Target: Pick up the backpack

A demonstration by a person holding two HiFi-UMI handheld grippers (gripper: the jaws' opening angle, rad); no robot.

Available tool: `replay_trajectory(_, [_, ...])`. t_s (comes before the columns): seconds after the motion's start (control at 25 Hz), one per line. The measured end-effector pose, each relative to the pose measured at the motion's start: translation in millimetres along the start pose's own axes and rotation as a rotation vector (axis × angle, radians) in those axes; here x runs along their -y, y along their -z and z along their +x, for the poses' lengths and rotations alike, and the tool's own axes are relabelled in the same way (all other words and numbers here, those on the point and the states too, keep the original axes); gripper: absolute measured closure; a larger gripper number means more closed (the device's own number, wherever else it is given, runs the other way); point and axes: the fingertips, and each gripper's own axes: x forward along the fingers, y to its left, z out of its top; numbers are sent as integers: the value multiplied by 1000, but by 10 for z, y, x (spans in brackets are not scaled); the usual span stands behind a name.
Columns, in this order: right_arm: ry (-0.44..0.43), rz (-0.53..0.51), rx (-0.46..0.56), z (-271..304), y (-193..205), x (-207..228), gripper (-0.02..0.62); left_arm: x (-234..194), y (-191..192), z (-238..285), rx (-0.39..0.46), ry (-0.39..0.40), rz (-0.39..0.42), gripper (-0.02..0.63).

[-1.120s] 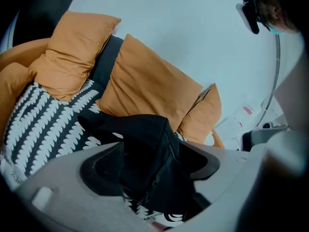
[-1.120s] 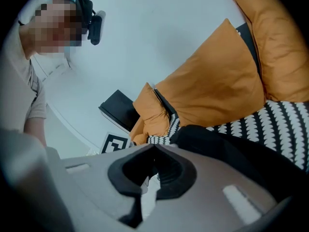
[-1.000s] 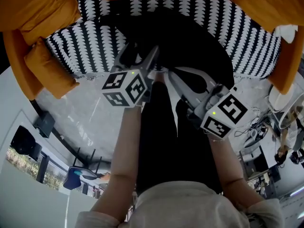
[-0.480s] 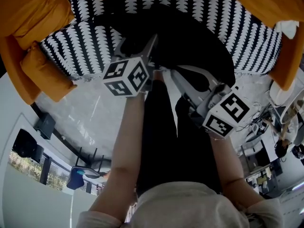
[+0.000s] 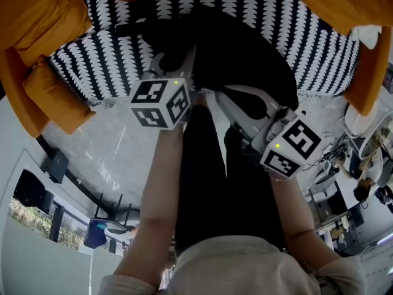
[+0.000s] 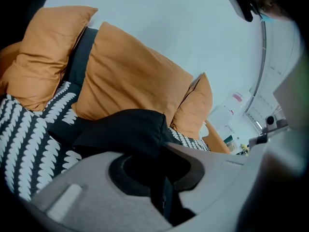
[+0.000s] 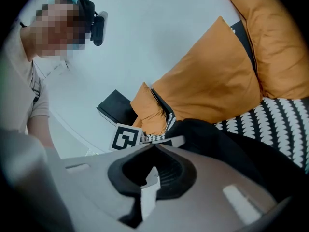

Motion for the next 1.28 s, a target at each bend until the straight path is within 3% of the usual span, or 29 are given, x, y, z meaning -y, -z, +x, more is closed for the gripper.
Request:
replay_trajectory(0.24, [20,-47,98,-502,-101,0,592,591,2,-210,85,70,5,551])
replay_trajectory(0.4, [42,-55,97,-328,-288,28,592,517,-195,-325,117,90,-27,551])
replay_trajectory(0.68, [104,-86,152,-630,-540,-109,592,1100,-625,-692,249,172,81,552])
replay_trajectory(0.96, [52,-138,235,-857,-865,-191,592,1461,-897,-783,286,209,107,552])
replay_trajectory(1.28, [56,-227,286,-1210,-1182,-454,592,1763,-1141,-1055,326,207,180,552])
